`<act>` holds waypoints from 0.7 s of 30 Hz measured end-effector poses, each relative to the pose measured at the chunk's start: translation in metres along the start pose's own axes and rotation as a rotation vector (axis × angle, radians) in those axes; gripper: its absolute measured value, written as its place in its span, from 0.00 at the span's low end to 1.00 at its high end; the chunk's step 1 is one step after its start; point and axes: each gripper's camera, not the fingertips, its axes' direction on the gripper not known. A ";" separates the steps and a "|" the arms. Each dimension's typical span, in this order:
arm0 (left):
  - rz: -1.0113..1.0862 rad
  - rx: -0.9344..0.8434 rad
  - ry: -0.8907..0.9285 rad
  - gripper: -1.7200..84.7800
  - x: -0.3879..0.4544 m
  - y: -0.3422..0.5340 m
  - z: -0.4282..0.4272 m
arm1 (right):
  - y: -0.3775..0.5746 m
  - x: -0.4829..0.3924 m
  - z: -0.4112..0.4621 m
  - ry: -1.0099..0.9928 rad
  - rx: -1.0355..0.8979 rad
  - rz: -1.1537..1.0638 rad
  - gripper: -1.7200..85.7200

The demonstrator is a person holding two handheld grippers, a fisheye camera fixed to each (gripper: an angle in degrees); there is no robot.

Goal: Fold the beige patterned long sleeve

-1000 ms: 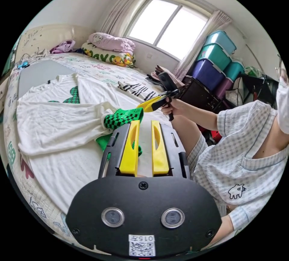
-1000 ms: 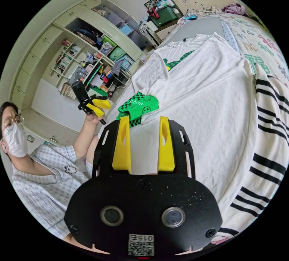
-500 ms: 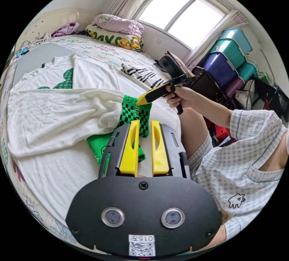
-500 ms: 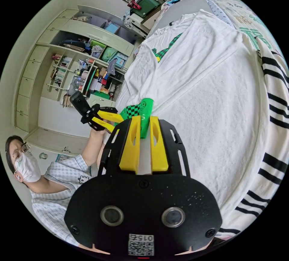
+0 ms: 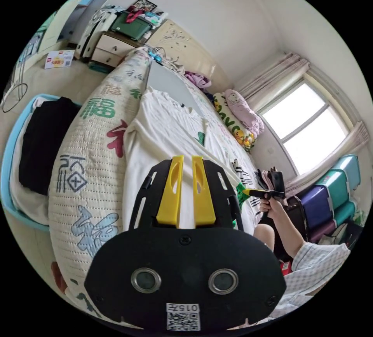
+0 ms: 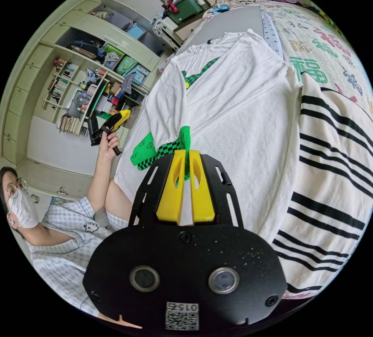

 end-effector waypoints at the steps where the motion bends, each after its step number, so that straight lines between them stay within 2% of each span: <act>1: 0.012 -0.025 -0.061 0.02 0.008 -0.004 0.005 | 0.001 -0.005 0.005 0.028 -0.006 -0.005 0.03; 5: -0.038 -0.096 -0.137 0.01 0.028 -0.016 0.017 | 0.005 -0.020 0.018 0.071 -0.016 -0.016 0.02; 9: -0.133 -0.091 -0.139 0.01 0.064 -0.026 -0.001 | 0.011 -0.030 0.023 0.086 -0.006 -0.027 0.03; 12: -0.097 -0.014 -0.027 0.01 0.118 -0.027 -0.042 | 0.017 -0.031 0.027 0.067 0.005 -0.026 0.03; 14: -0.055 0.019 0.144 0.01 0.151 -0.019 -0.070 | 0.020 -0.031 0.029 0.051 0.014 -0.026 0.03; 16: -0.034 0.033 0.228 0.01 0.164 -0.013 -0.084 | 0.022 -0.032 0.031 0.051 0.016 -0.029 0.03; 21: -0.066 0.054 0.232 0.01 0.165 -0.013 -0.100 | 0.028 -0.037 0.040 0.066 0.008 -0.049 0.03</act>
